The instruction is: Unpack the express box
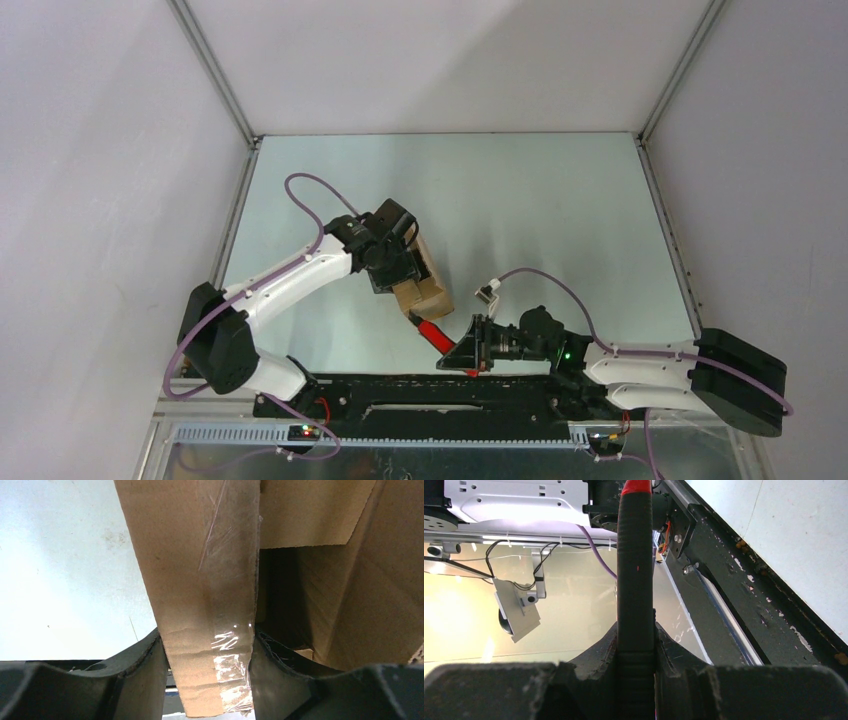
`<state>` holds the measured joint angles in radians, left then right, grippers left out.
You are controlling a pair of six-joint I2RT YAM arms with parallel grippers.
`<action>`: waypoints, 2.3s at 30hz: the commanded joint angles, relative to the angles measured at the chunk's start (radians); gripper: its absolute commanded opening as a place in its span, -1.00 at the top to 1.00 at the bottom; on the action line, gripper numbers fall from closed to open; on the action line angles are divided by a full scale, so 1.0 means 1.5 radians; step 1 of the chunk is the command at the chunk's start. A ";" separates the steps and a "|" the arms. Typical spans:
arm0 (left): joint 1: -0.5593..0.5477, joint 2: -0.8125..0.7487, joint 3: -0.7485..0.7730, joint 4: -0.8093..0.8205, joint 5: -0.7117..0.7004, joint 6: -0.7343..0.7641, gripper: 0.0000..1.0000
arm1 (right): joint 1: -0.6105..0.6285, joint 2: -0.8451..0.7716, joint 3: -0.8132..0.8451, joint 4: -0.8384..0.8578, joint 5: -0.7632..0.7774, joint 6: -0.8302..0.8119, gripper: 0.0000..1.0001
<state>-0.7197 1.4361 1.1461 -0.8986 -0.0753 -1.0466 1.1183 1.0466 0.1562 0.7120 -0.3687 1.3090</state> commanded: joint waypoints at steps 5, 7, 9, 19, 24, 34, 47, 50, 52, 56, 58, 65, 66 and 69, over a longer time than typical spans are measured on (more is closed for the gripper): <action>0.000 -0.025 0.002 0.014 -0.004 0.000 0.86 | 0.001 0.000 0.028 0.035 0.014 -0.003 1.00; 0.001 -0.026 -0.001 0.016 -0.003 -0.001 0.86 | 0.002 0.000 0.028 0.034 0.014 -0.003 1.00; 0.000 -0.027 -0.001 0.017 -0.003 -0.002 0.86 | 0.000 0.001 0.029 0.035 0.012 -0.002 1.00; -0.001 -0.031 -0.003 0.016 -0.003 -0.002 0.86 | -0.004 0.006 0.030 0.034 0.010 -0.001 1.00; 0.000 -0.031 -0.002 0.017 0.000 -0.002 0.86 | -0.009 0.003 0.028 0.030 0.011 0.001 1.00; -0.003 -0.029 -0.008 0.021 -0.001 -0.002 0.86 | -0.012 -0.009 0.032 0.036 0.005 0.001 1.00; -0.002 -0.031 -0.007 0.017 -0.006 -0.003 0.86 | -0.011 -0.016 0.030 0.021 0.009 -0.002 1.00; -0.003 -0.030 -0.006 0.017 -0.006 -0.001 0.86 | -0.008 -0.009 0.030 0.029 0.006 0.000 1.00; -0.003 -0.029 -0.006 0.015 -0.006 -0.002 0.86 | -0.005 -0.006 0.030 0.029 0.008 0.000 1.00; -0.002 -0.028 -0.001 0.015 -0.006 0.000 0.86 | 0.000 -0.002 0.027 0.031 0.012 0.001 1.00; -0.002 -0.029 0.001 0.014 -0.007 0.001 0.86 | 0.000 -0.003 0.028 0.031 0.013 0.002 1.00; -0.003 -0.034 -0.006 0.015 -0.006 0.001 0.86 | -0.002 -0.003 0.028 0.033 0.014 0.003 1.00; -0.002 -0.035 -0.007 0.017 -0.005 0.001 0.86 | -0.003 -0.003 0.027 0.033 0.014 0.003 1.00; -0.004 -0.037 -0.009 0.017 -0.004 0.001 0.86 | -0.005 -0.002 0.027 0.032 0.013 0.003 1.00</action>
<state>-0.7200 1.4311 1.1461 -0.8986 -0.0753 -1.0462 1.1133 1.0431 0.1562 0.7116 -0.3618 1.3098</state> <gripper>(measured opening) 0.559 0.265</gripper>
